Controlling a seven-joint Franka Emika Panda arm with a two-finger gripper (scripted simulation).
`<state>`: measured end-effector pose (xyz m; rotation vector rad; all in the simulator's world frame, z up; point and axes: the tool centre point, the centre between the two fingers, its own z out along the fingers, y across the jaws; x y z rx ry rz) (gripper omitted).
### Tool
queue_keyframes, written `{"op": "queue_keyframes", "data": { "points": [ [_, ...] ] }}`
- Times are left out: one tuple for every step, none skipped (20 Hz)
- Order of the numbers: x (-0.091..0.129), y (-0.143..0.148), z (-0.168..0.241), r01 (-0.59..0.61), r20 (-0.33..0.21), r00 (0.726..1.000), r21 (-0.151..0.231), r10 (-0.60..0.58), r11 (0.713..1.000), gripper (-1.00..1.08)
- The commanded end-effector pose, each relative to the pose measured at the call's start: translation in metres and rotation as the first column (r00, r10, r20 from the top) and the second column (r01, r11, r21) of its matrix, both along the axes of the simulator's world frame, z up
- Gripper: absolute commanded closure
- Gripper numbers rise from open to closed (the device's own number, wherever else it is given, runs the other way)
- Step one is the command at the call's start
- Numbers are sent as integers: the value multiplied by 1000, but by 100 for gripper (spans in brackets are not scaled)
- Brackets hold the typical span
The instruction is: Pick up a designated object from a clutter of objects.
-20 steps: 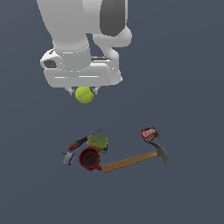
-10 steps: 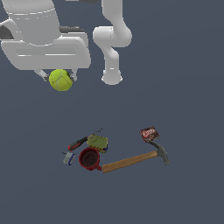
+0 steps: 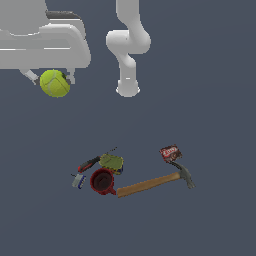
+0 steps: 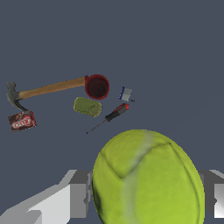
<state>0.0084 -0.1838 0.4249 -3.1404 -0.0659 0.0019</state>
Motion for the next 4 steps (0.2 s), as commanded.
{"op": "queue_keyframes", "data": {
  "points": [
    [1, -2, 4, -1, 1, 1000, 0, 1, 1000, 108],
    [1, -2, 4, -1, 1, 1000, 0, 1, 1000, 108],
    [2, -3, 4, -1, 1, 1000, 0, 1, 1000, 108],
    [2, -3, 4, -1, 1, 1000, 0, 1, 1000, 108]
  ]
}}
